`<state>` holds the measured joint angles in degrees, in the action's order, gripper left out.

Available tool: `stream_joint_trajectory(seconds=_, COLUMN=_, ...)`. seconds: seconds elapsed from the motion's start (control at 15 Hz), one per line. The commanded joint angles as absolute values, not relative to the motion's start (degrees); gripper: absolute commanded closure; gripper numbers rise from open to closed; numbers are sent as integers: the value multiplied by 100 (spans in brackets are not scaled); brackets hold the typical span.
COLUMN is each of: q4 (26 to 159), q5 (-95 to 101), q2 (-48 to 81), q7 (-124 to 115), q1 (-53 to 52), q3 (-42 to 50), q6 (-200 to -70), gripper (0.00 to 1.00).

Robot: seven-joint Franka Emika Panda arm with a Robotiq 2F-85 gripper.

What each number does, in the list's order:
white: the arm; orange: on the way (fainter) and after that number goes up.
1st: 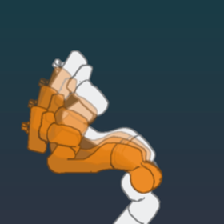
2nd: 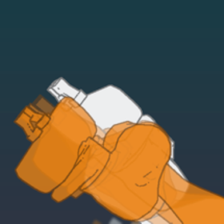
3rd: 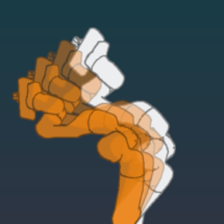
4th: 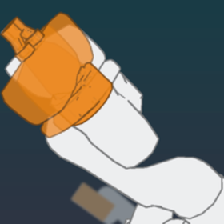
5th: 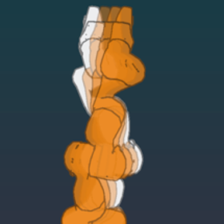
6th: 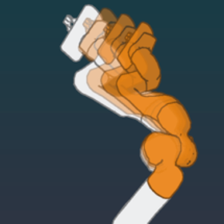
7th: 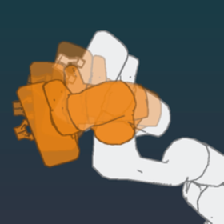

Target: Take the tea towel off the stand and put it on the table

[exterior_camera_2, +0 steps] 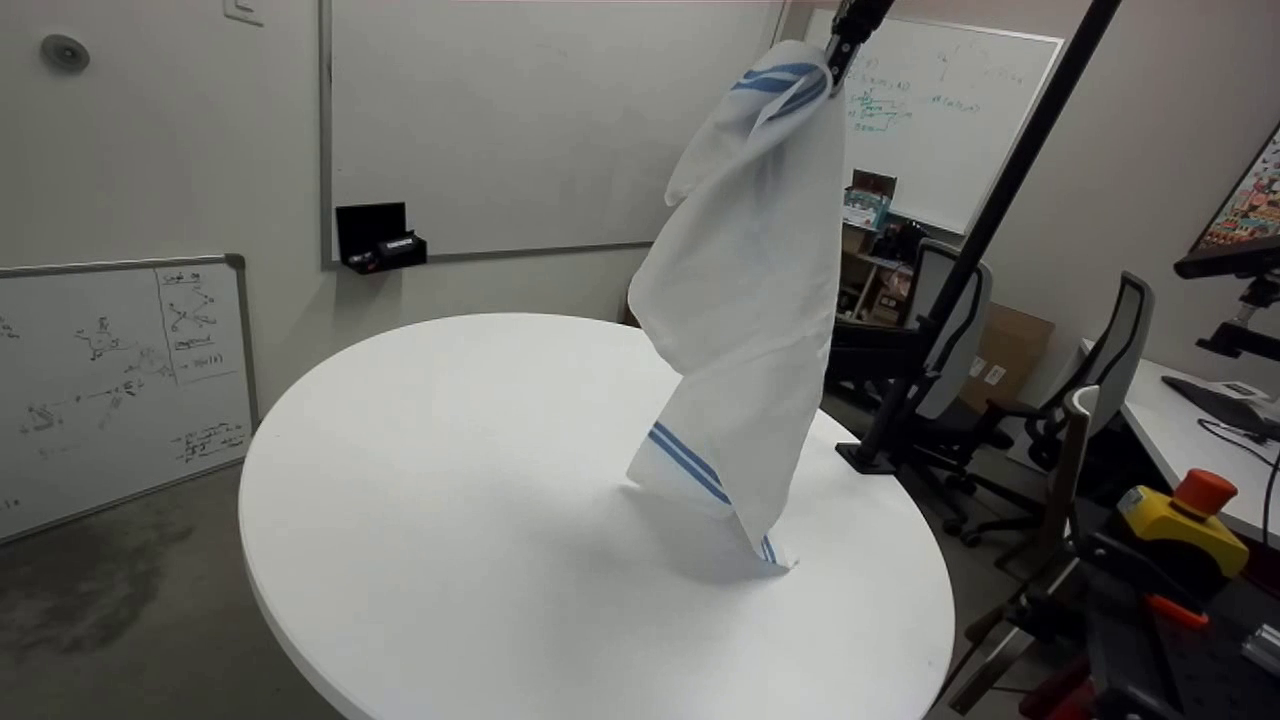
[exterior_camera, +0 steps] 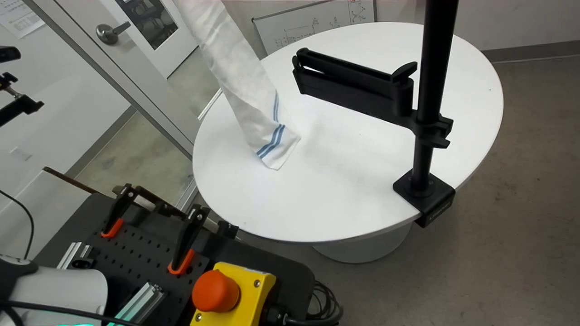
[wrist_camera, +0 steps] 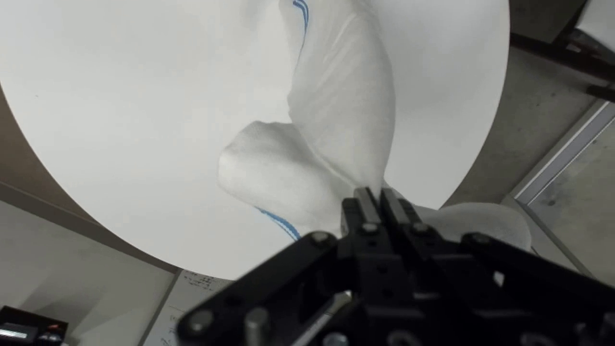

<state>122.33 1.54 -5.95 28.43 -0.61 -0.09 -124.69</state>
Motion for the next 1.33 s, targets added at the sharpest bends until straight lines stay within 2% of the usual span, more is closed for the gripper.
stream_joint_trajectory(seconds=0.0, q4=12033, q5=-49, q2=-685, q7=3085, q1=-305, q3=-107, q6=-12202, gripper=99)
stream_joint_trajectory(seconds=0.4, q4=12015, q5=139, q2=-354, q7=3321, q1=-479, q3=-204, q6=-12089, gripper=99)
stream_joint_trajectory(seconds=1.27, q4=12146, q5=2046, q2=1728, q7=3082, q1=-406, q3=-332, q6=-11434, gripper=99)
